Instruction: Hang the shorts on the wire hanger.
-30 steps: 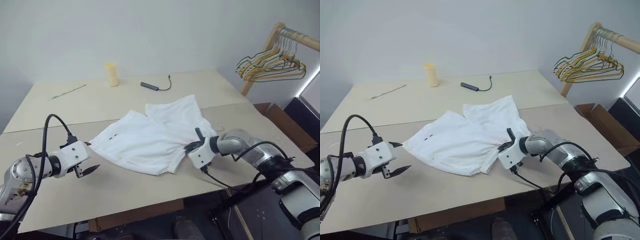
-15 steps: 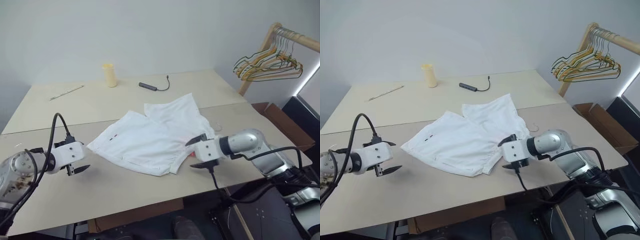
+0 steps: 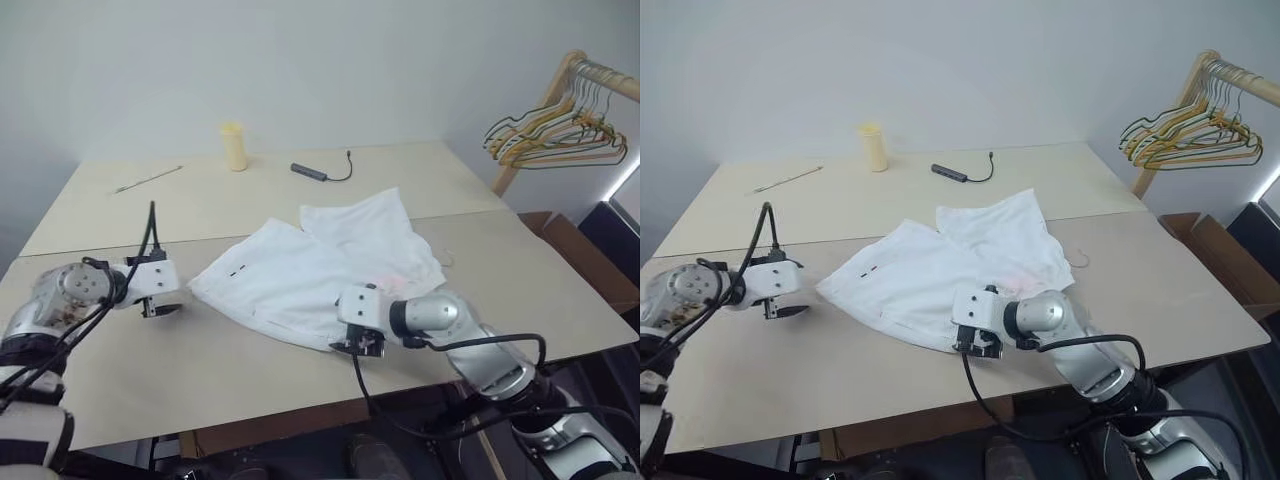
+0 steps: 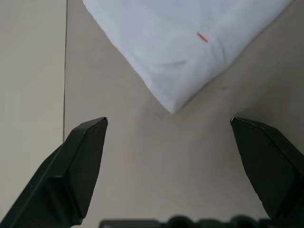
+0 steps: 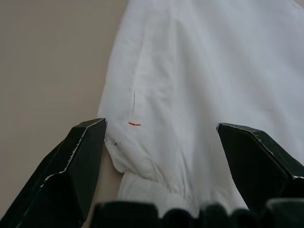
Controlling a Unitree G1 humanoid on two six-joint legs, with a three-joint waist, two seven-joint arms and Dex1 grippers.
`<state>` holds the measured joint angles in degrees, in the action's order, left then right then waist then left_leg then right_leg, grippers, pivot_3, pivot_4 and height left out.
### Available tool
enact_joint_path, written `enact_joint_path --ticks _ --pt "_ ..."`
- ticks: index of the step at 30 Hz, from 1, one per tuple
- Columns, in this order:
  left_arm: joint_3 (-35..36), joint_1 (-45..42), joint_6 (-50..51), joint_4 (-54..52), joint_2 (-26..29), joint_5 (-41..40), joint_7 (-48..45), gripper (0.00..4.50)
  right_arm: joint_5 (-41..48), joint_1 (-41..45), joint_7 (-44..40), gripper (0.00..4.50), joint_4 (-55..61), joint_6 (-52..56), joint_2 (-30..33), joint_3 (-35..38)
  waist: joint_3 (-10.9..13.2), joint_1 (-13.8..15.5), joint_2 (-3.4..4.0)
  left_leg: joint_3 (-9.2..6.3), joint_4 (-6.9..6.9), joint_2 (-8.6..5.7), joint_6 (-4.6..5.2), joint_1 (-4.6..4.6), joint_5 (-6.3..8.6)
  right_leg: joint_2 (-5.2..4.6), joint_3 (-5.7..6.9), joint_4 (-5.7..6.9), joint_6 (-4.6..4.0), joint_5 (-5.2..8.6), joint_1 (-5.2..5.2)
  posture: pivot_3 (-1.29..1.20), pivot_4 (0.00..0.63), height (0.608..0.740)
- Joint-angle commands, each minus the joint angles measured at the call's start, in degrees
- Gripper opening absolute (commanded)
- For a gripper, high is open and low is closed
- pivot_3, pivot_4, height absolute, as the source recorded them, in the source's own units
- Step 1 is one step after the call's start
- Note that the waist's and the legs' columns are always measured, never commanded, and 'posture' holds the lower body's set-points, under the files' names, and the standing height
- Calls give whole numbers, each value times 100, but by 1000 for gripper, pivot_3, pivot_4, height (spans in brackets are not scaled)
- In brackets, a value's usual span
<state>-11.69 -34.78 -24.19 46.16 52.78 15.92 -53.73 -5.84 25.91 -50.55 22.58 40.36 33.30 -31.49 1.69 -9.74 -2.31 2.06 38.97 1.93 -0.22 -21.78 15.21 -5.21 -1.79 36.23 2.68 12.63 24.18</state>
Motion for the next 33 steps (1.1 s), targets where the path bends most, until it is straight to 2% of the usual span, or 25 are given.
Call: enact_joint_path --ticks 1,2,6,12,16,20,24,33 --pt "-116 -424 -408 435 -98 85 -79 4500 -235 -32 121 3950 180 148 41 -165 0 -28 0 -1 0 0 0 -1 0 0 0 -1 0 0 1 -195 0 740" --pt "-150 -494 -478 550 -133 100 -85 4500 -253 -53 140 3740 173 175 31 -200 0 -45 -1 -1 0 0 1 0 0 1 1 -1 0 0 0 -198 0 740" --pt "-255 -742 -725 982 -246 98 -400 4500 -522 -76 127 2287 95 102 106 -484 -2 -98 -3 -3 1 0 1 -1 0 1 1 0 1 0 -1 -196 0 740" --pt "-433 -1105 -960 1487 -344 329 -348 4500 -900 -69 125 138 -180 -202 256 -699 -6 -144 -9 -6 2 -1 1 5 0 0 2 1 5 2 -6 -192 0 740" --pt "-472 -1272 -1040 1790 -521 371 -227 4500 -916 -60 125 39 -256 -249 168 -640 -15 -144 -21 -8 4 -2 1 13 0 -1 3 1 7 1 -17 -191 0 740" --pt "-463 -1302 -1189 1981 -631 309 -488 4500 -967 -40 158 39 -288 -229 72 -581 -19 -151 -24 -8 7 -1 1 19 0 -1 2 3 10 -1 -21 -199 0 740" --pt "-536 -1331 -1191 2100 -622 443 -464 3262 -1015 -49 173 0 -308 -256 50 -539 -20 -159 -24 -9 8 -2 1 22 0 -1 2 5 10 -2 -24 -202 0 740" --pt "-541 -1308 -1197 2254 -679 539 -204 139 -1075 -27 202 0 -373 -299 -56 -479 -20 -170 -24 -10 12 -1 1 24 0 -1 1 11 10 -2 -24 -195 0 740"
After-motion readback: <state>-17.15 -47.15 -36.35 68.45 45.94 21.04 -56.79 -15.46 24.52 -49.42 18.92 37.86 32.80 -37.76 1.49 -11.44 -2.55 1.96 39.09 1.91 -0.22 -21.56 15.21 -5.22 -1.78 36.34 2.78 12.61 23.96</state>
